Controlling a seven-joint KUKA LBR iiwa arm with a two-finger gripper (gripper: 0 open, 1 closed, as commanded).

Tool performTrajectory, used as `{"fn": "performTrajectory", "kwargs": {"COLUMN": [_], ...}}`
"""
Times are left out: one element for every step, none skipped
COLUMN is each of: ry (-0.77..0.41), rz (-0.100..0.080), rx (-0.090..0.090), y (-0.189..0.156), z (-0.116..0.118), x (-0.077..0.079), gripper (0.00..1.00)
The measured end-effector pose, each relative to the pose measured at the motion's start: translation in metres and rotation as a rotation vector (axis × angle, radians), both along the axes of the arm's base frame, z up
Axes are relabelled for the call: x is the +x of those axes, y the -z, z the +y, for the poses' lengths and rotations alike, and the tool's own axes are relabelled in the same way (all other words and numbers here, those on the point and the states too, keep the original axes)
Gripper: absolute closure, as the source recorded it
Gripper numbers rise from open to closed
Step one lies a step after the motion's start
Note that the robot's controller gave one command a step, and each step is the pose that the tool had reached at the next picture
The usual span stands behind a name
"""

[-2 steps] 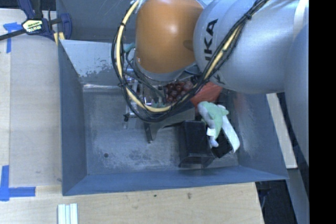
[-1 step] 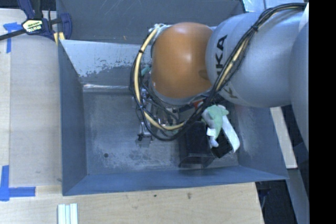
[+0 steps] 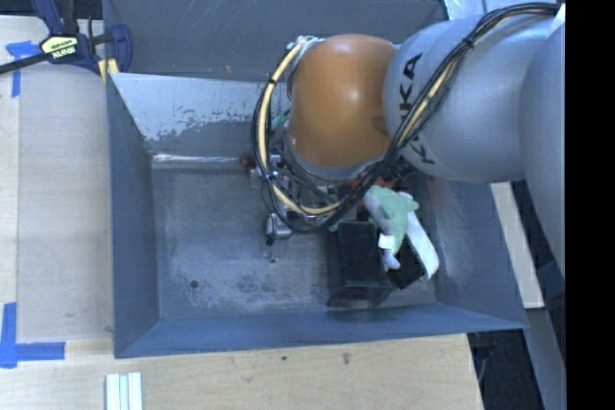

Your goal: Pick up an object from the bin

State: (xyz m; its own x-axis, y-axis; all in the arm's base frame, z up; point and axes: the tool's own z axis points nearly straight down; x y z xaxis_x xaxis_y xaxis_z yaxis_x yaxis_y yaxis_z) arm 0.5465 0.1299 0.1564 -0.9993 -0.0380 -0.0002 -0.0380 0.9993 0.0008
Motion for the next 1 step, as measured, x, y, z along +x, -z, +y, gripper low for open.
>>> {"fn": "performTrajectory", "kwargs": {"ry": [0.076], "rz": [-0.006], "rx": [0.002], "y": [0.0157], "z": [-0.0265], "x": [0.0139], "gripper": [0.0]}}
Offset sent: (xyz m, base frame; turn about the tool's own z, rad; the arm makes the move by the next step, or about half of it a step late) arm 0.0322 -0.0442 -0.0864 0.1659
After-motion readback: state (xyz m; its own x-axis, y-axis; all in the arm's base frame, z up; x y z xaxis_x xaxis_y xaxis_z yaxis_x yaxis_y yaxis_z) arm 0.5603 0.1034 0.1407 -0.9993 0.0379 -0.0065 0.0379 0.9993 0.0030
